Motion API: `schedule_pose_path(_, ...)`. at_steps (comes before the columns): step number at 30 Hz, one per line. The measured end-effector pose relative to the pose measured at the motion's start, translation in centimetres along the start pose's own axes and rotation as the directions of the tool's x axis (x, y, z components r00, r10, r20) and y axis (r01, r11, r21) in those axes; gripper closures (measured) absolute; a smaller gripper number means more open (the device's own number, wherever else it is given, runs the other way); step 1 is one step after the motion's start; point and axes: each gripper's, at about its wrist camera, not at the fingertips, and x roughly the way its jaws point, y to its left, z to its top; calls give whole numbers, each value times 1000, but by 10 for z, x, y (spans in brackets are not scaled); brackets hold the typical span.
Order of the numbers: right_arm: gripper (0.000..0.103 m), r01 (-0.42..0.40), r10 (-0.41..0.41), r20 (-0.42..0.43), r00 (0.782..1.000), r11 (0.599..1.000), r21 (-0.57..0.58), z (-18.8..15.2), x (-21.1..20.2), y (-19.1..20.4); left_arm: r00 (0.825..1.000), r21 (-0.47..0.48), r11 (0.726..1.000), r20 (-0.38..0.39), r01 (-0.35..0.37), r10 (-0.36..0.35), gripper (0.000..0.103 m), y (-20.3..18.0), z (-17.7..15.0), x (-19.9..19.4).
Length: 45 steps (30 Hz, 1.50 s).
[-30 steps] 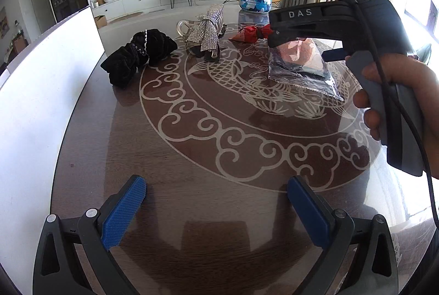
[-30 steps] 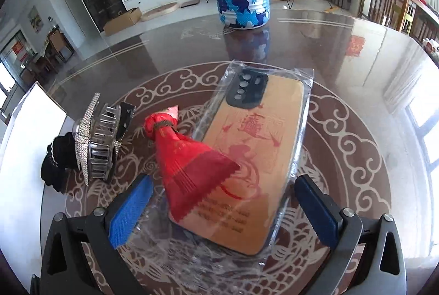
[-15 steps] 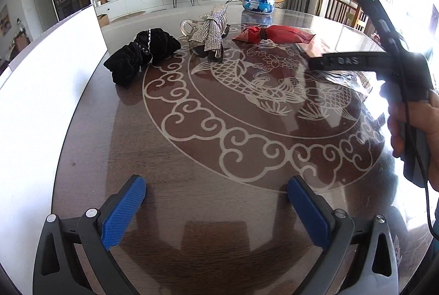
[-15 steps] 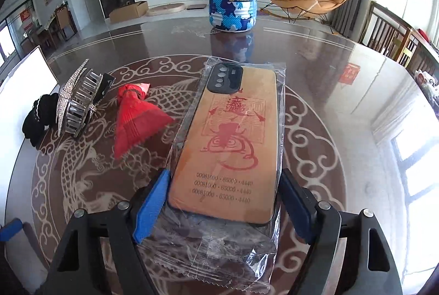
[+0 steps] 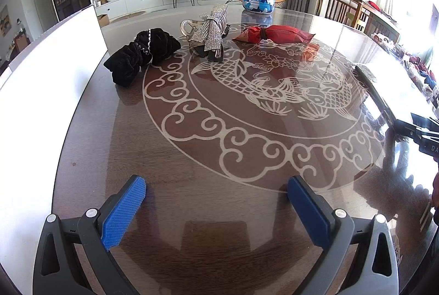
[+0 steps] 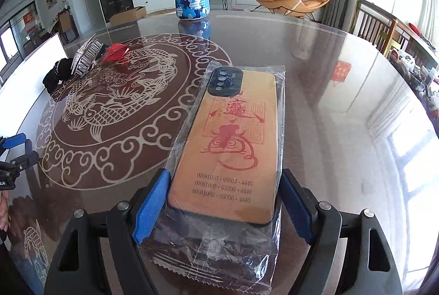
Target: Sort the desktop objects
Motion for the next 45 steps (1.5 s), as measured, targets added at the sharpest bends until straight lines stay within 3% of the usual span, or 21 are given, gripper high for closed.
schedule_pose_path(4, 14, -3, 3, -8, 1000, 1000, -11, -3, -6, 4, 1000, 0, 1000, 0, 0, 0, 0, 0, 0, 0)
schedule_pose_path(12, 7, 3, -4, -18, 1000, 1000, -6, -4, -5, 4, 1000, 0, 1000, 0, 0, 0, 0, 0, 0, 0)
schedule_pose_path(45, 4, 11, -11, -22, 1000, 1000, -3, -4, -4, 4, 1000, 0, 1000, 0, 0, 0, 0, 0, 0, 0)
